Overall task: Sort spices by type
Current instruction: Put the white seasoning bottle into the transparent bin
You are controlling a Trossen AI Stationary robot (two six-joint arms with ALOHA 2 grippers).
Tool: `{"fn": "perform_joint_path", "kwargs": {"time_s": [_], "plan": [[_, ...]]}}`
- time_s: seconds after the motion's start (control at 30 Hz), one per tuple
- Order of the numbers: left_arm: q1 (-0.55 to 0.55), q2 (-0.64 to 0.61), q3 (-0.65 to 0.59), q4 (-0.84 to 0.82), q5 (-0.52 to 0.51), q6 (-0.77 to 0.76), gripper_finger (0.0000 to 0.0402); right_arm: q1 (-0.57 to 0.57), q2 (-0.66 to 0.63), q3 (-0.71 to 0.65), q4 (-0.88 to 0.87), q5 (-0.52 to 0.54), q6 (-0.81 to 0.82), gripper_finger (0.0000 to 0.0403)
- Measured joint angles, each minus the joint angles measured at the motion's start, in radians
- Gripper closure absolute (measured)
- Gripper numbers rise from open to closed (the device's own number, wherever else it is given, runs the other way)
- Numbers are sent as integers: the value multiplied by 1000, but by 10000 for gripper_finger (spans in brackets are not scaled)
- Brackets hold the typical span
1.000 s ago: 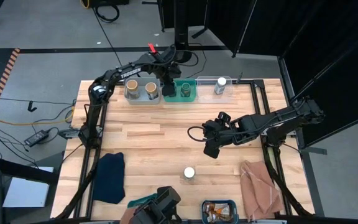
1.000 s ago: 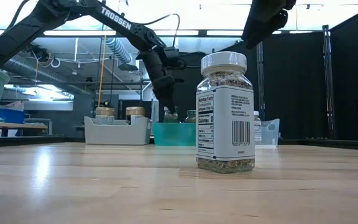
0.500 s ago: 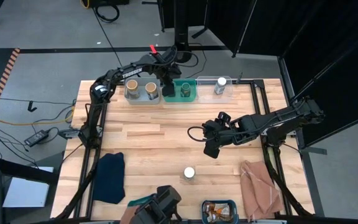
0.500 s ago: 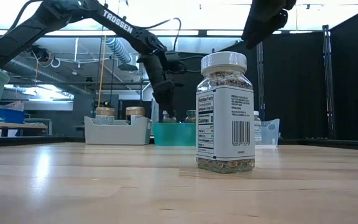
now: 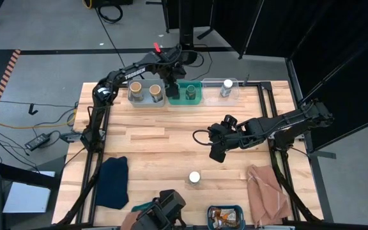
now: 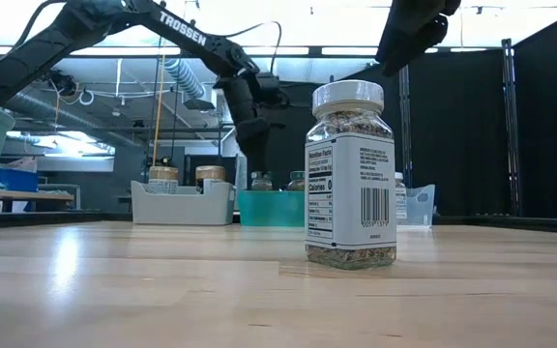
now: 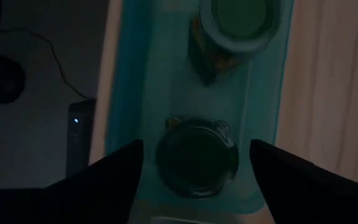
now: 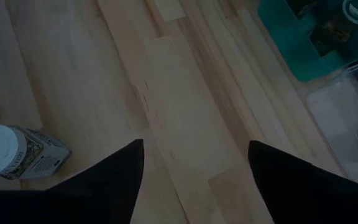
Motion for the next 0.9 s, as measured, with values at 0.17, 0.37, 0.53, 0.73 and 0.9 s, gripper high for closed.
{"fn": "perform_joint_path", "kwargs": {"time_s": [0.17, 0.37, 0.53, 0.73, 0.9], "plan": [[2, 0, 123, -58, -14, -1, 101, 0, 0, 0, 0, 0, 0, 105], [-13, -25, 342, -158, -4, -58, 101, 8, 0, 0, 14, -7, 2, 103], [-92, -168, 326, -186, 36, -111, 101, 23, 0, 0, 53, -8, -33, 99], [-260, -334, 324, -269, 16, -188, 101, 50, 0, 0, 174, -9, -181, 98], [-430, -440, 323, -266, -5, -347, 101, 64, 4, 0, 284, -21, -314, 95]]}}
